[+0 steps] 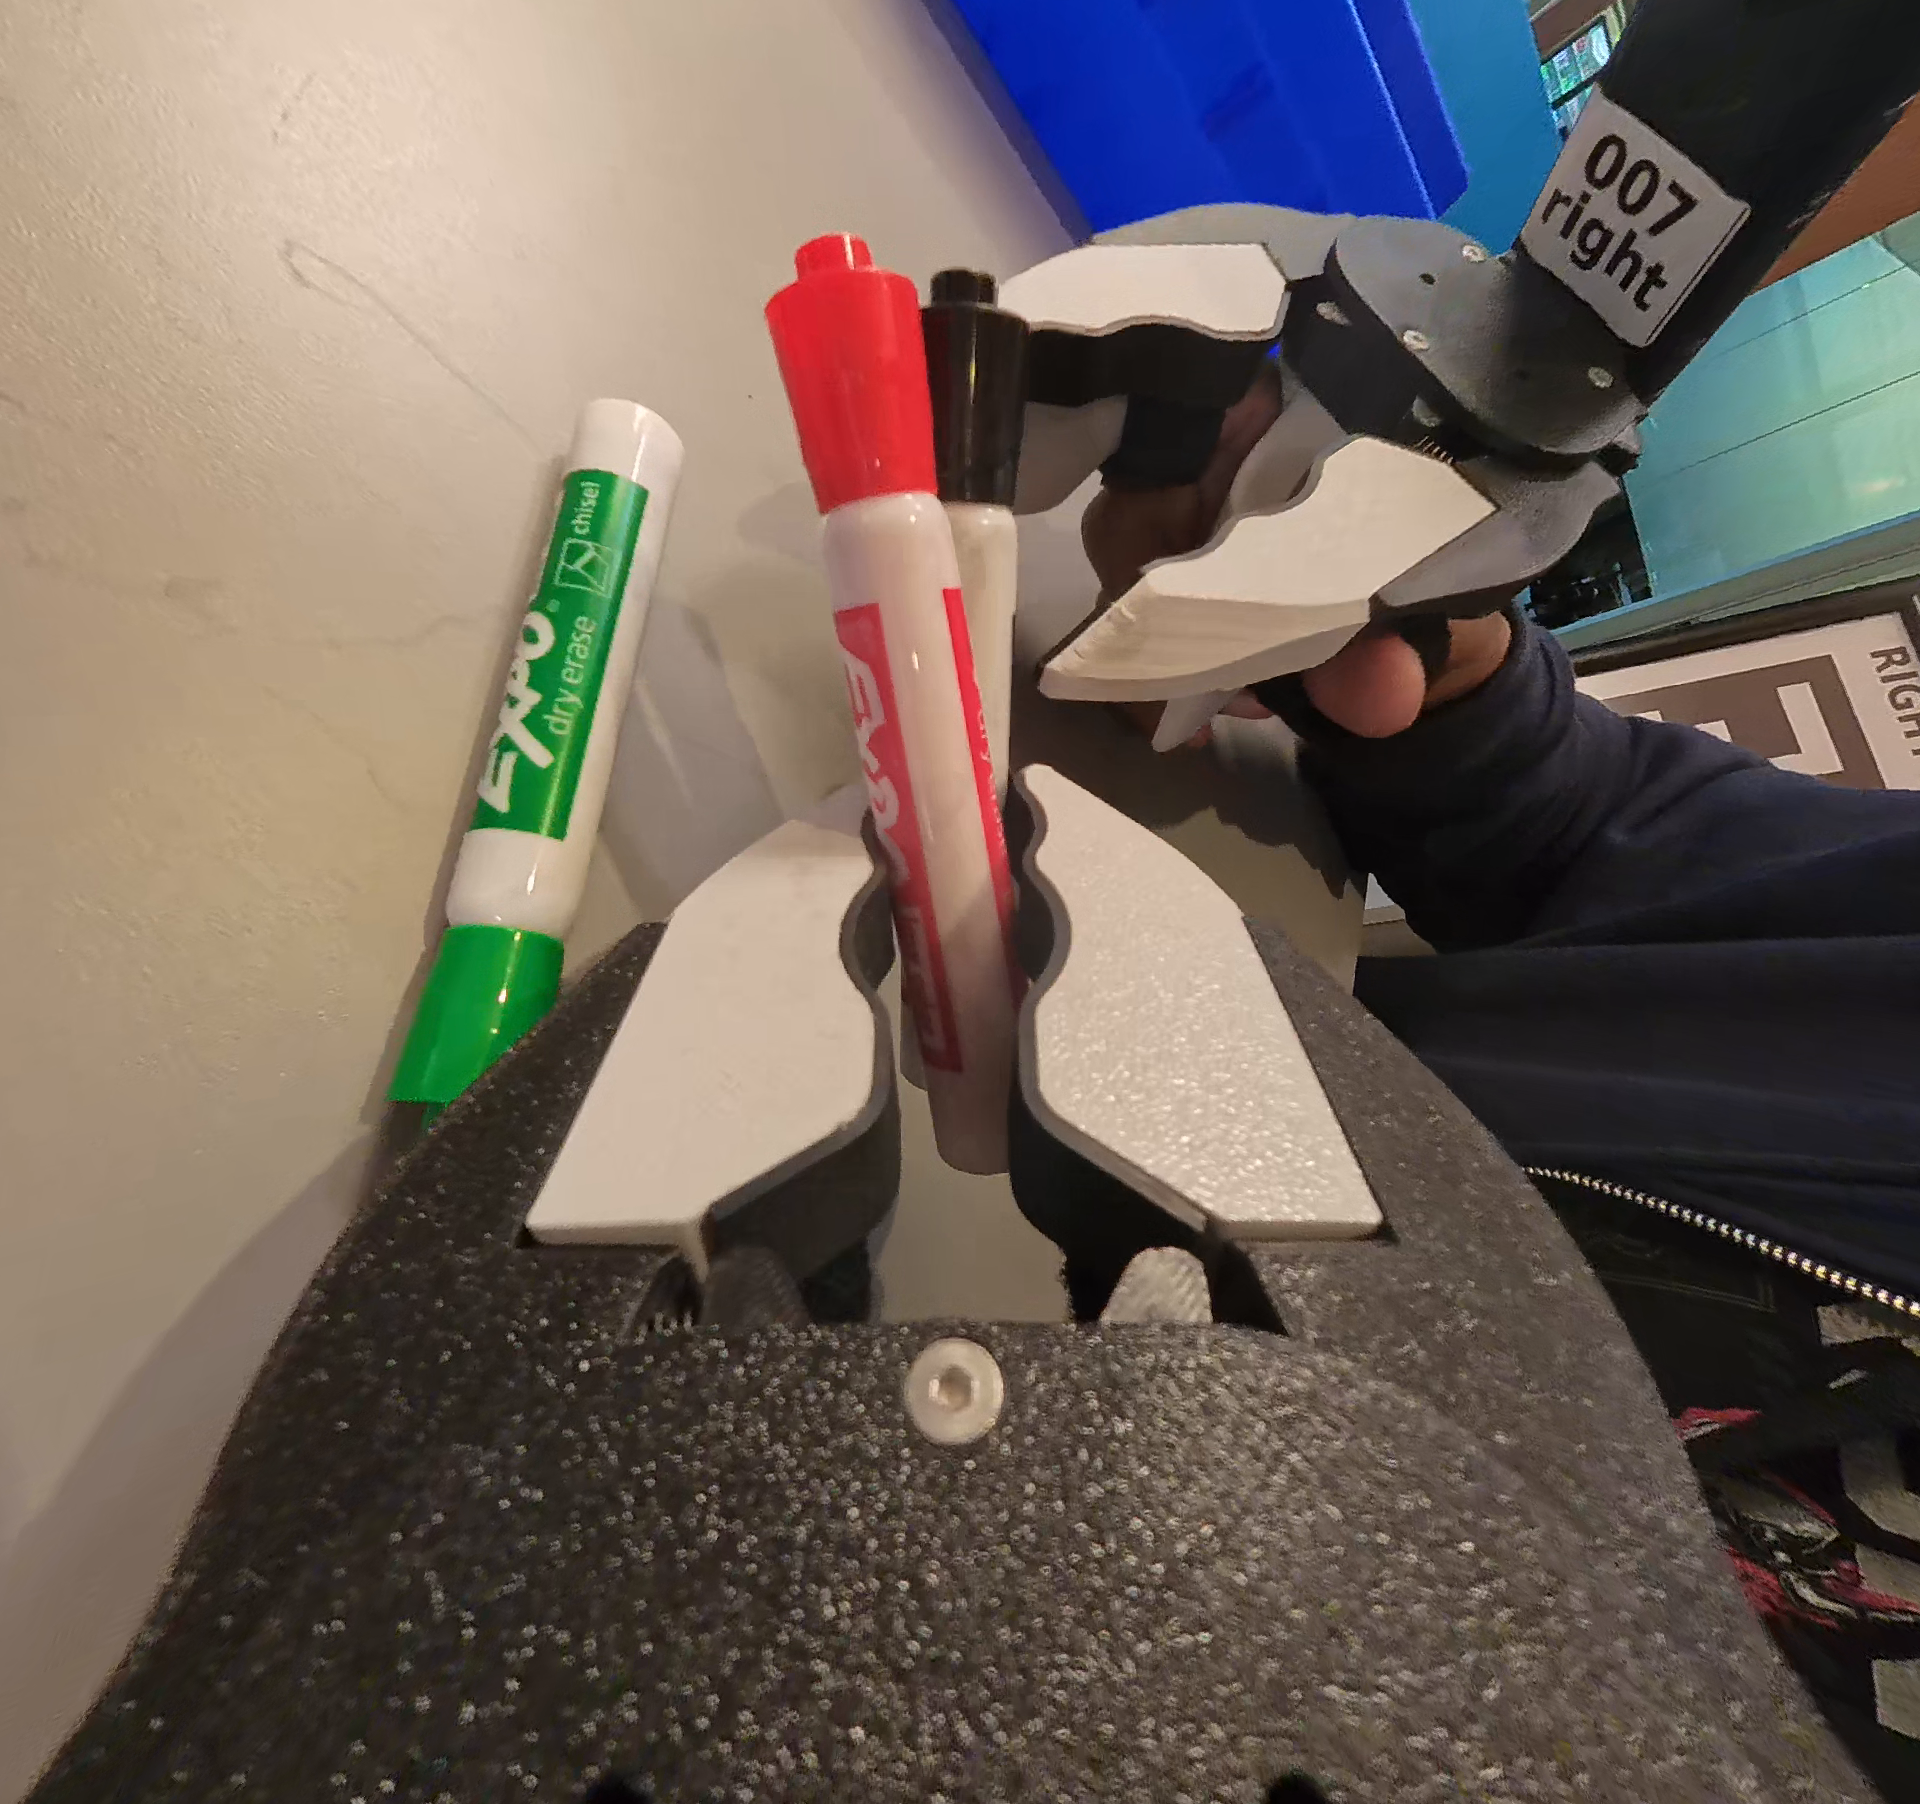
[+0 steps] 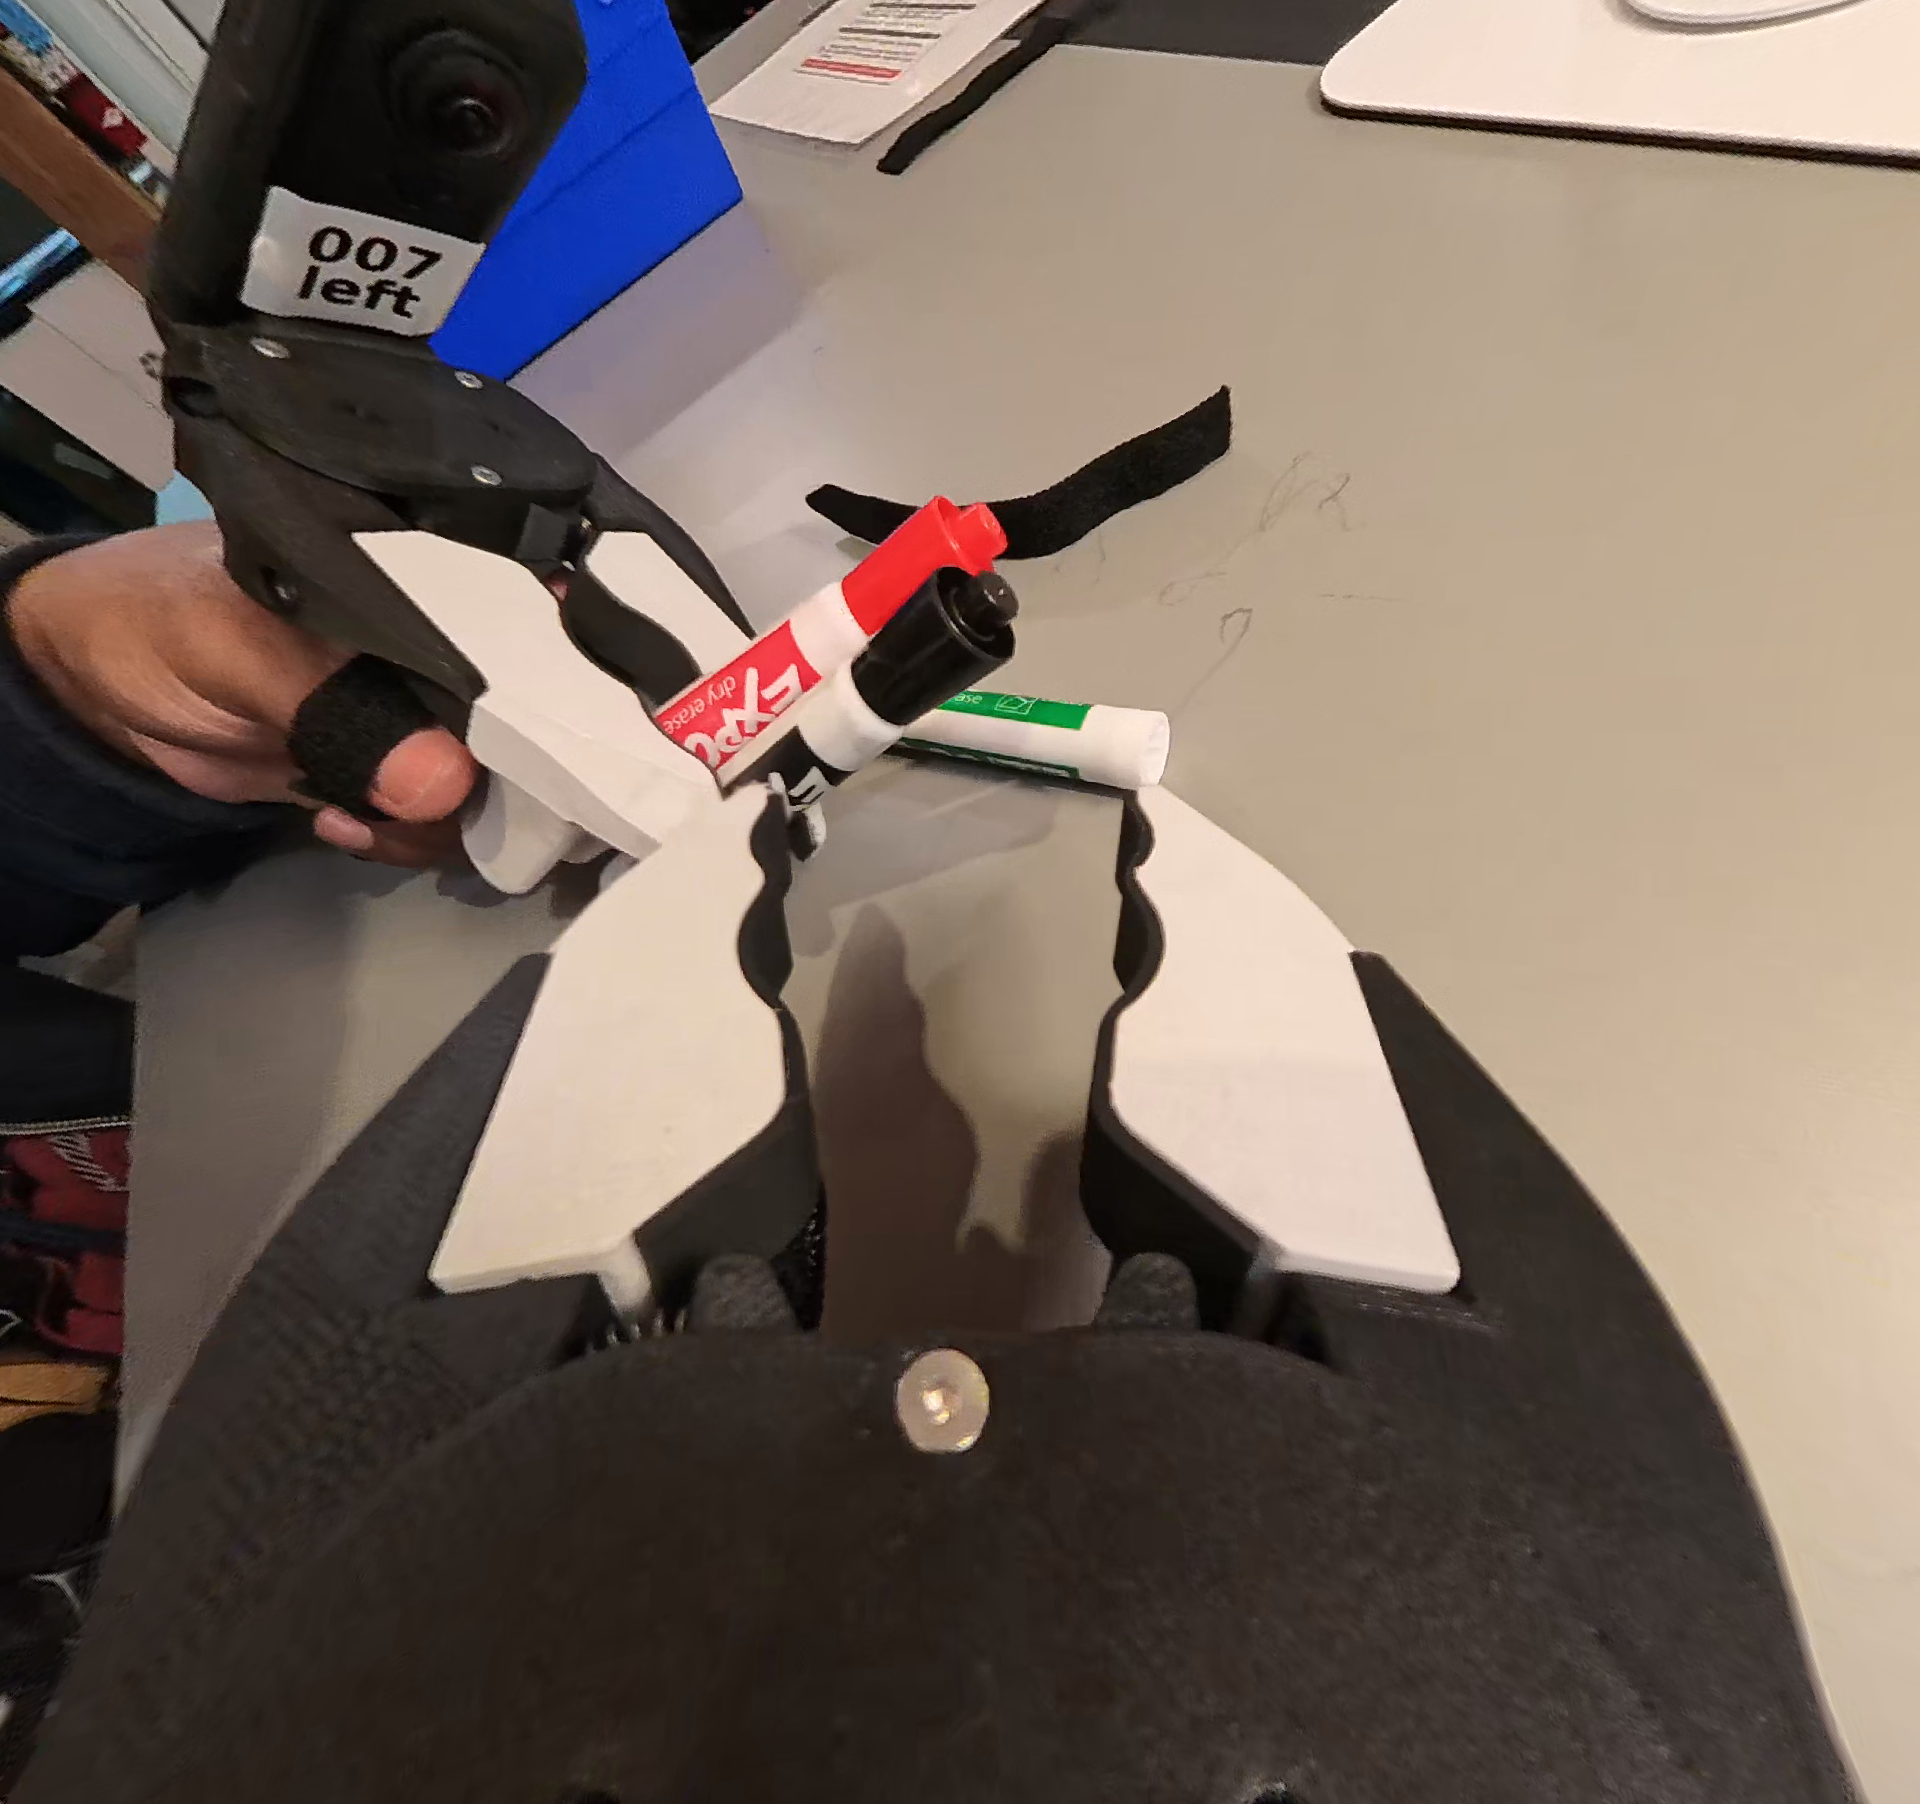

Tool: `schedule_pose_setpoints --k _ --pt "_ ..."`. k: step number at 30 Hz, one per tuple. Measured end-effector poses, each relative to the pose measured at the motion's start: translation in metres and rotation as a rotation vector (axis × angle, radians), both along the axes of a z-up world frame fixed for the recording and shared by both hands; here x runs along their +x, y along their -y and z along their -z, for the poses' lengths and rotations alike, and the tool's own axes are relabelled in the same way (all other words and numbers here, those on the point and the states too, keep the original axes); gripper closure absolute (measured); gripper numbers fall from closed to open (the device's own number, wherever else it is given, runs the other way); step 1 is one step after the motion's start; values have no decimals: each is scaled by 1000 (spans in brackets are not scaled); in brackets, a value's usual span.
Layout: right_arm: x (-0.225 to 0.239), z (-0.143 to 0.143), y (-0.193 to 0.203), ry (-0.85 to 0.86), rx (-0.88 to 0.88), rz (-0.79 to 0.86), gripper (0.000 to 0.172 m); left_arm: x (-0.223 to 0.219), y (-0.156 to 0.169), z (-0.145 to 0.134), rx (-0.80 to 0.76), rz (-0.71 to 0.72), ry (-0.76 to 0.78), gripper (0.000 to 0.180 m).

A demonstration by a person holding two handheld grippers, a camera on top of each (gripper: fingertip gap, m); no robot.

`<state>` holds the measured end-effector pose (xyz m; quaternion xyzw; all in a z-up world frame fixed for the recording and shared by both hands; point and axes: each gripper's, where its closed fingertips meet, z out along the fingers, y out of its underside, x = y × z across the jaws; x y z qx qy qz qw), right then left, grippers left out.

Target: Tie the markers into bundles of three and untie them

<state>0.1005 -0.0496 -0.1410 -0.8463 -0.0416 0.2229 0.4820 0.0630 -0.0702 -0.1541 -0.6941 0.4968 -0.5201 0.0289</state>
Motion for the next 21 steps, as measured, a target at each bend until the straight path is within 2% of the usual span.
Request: schedule_pose_setpoints --k 1,6,11,14,17,21 --pt "0 0 0 24 6 -7 110 -1 1 0 -3 3 -1 161" --pt "6 -4 5 283 46 -90 109 -9 3 -1 -28 42 -20 161" --pt "9 -6 16 776 146 -294 107 -19 8 -5 -61 120 -56 161" --pt "4 -6 20 995 212 -421 104 -25 16 -9 -99 180 -84 161" --pt "-3 -9 20 1131 288 -498 100 -31 25 -10 -109 233 -117 161" --pt "-15 -8 20 1206 336 -568 95 -35 37 -9 -136 280 -152 161"
